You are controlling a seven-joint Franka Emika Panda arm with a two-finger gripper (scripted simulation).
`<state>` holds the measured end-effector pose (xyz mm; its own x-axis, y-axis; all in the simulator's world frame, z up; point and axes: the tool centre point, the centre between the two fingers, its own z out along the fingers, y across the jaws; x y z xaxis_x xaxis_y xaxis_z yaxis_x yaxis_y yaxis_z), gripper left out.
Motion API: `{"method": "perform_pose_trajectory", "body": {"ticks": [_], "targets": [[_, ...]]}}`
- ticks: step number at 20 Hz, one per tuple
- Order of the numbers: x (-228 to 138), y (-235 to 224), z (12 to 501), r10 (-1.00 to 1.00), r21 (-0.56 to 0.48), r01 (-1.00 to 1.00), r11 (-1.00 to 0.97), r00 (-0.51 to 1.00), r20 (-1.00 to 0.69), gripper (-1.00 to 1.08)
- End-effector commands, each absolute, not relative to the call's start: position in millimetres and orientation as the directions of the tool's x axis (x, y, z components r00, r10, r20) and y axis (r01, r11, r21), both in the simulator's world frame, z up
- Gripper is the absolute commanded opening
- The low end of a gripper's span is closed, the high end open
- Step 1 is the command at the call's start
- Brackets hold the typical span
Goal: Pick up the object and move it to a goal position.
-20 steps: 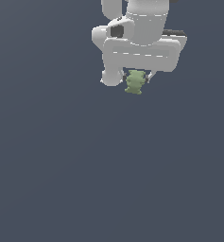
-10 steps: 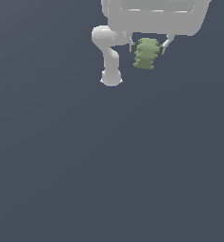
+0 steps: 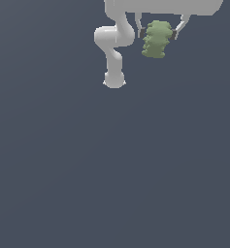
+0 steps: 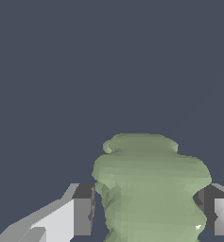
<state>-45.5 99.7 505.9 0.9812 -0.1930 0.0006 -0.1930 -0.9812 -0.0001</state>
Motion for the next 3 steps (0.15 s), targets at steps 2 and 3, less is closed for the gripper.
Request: {"method": "perform_pose_trajectory", "body": {"ticks": [2,3], "targets": [[-45.2,100.5,509.7,-0.193,0.000,-0.193,-0.981,0.981,0.000,-1.00],[-45.2,100.5,509.8,-0.193,0.000,-0.193,-0.981,0.981,0.000,-1.00]]}}
